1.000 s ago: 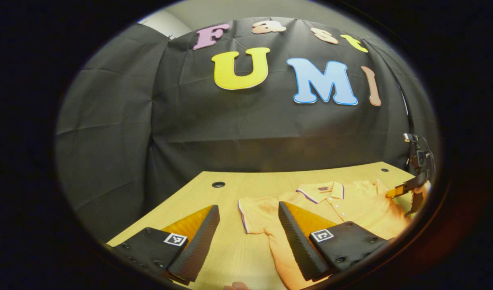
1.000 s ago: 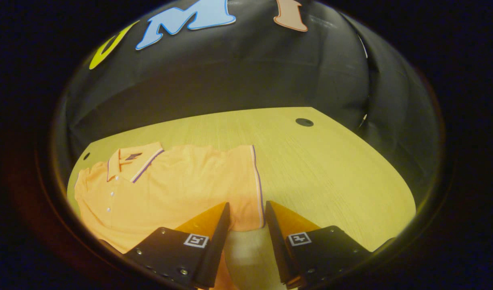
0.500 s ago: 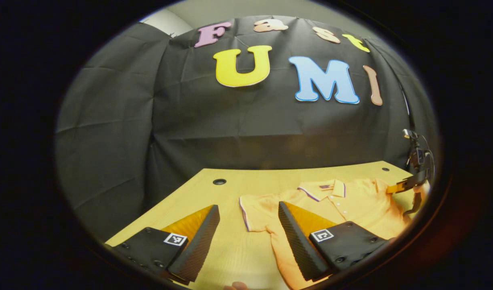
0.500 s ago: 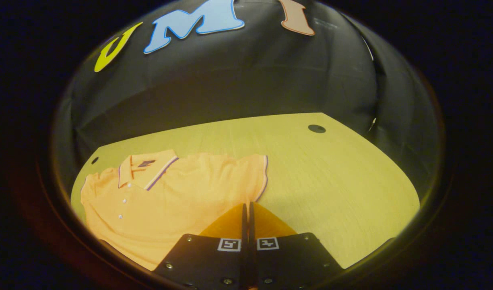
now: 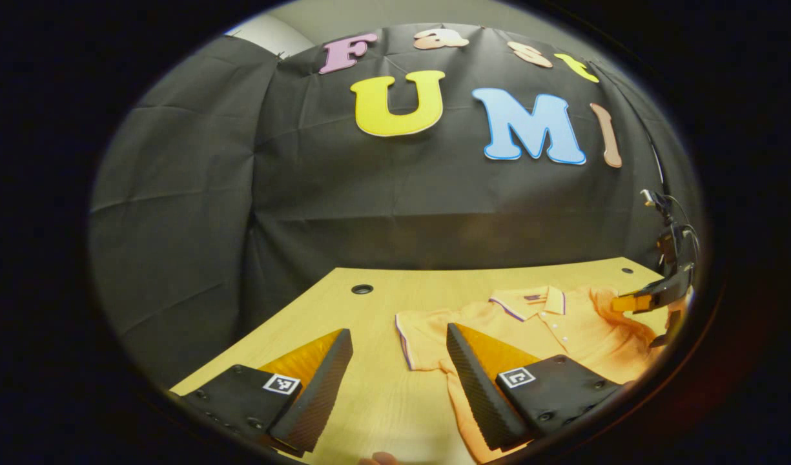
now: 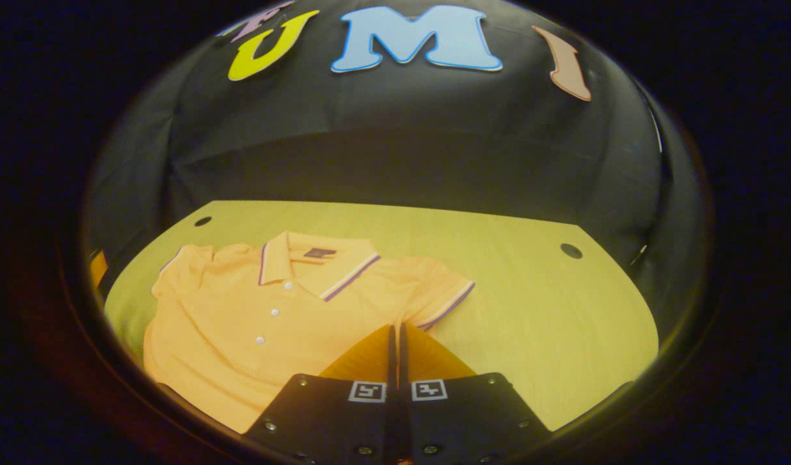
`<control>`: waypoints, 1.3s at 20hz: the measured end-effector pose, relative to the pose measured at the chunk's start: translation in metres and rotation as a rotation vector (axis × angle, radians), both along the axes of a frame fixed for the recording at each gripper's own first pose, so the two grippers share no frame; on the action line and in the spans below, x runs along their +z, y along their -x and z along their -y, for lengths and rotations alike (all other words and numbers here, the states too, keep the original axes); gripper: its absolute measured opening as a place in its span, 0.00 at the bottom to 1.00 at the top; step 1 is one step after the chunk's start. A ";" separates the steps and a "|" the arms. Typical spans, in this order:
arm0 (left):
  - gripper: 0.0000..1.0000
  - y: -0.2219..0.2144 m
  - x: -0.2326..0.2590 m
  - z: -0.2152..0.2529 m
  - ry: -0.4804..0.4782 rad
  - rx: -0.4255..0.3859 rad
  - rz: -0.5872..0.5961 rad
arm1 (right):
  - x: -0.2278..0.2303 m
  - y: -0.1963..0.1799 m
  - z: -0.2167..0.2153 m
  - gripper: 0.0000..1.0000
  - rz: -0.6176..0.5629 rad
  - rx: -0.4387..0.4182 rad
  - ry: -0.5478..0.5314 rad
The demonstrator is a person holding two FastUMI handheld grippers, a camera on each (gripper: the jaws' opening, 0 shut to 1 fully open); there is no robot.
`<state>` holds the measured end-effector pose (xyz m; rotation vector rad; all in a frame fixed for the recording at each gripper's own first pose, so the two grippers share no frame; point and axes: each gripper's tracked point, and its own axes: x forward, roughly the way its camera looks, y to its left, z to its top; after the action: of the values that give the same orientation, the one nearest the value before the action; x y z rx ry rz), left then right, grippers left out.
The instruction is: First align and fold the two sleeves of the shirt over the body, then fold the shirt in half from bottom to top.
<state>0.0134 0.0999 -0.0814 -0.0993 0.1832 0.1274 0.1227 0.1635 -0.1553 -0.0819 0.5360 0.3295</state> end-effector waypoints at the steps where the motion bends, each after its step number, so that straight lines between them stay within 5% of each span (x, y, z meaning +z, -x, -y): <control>1: 1.00 -0.001 0.000 -0.004 -0.006 0.006 0.001 | -0.003 0.003 -0.006 0.00 -0.007 0.016 0.013; 8: 1.00 -0.011 -0.010 -0.016 0.003 0.015 -0.006 | -0.018 0.012 -0.019 0.02 -0.047 0.051 0.032; 12: 1.00 -0.022 -0.007 -0.019 -0.009 0.009 0.012 | -0.015 0.018 -0.012 0.48 -0.050 0.040 0.019; 13: 0.95 -0.028 -0.004 -0.018 -0.004 0.001 0.029 | -0.012 0.019 -0.009 0.52 -0.045 0.036 0.012; 18: 0.99 -0.067 -0.013 -0.012 -0.055 -0.058 0.017 | 0.006 0.025 0.006 0.52 -0.006 0.001 -0.024; 21: 0.99 -0.092 -0.046 0.000 -0.006 -0.115 -0.075 | 0.015 0.029 0.016 0.52 0.010 -0.015 -0.033; 26: 0.94 -0.123 -0.090 -0.016 0.034 -0.093 -0.212 | 0.022 0.038 0.027 0.52 0.033 -0.022 -0.040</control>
<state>0.1366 0.1156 -0.1712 -0.1106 0.4006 0.0421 0.0847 0.1366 -0.1332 -0.0424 0.4968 0.3167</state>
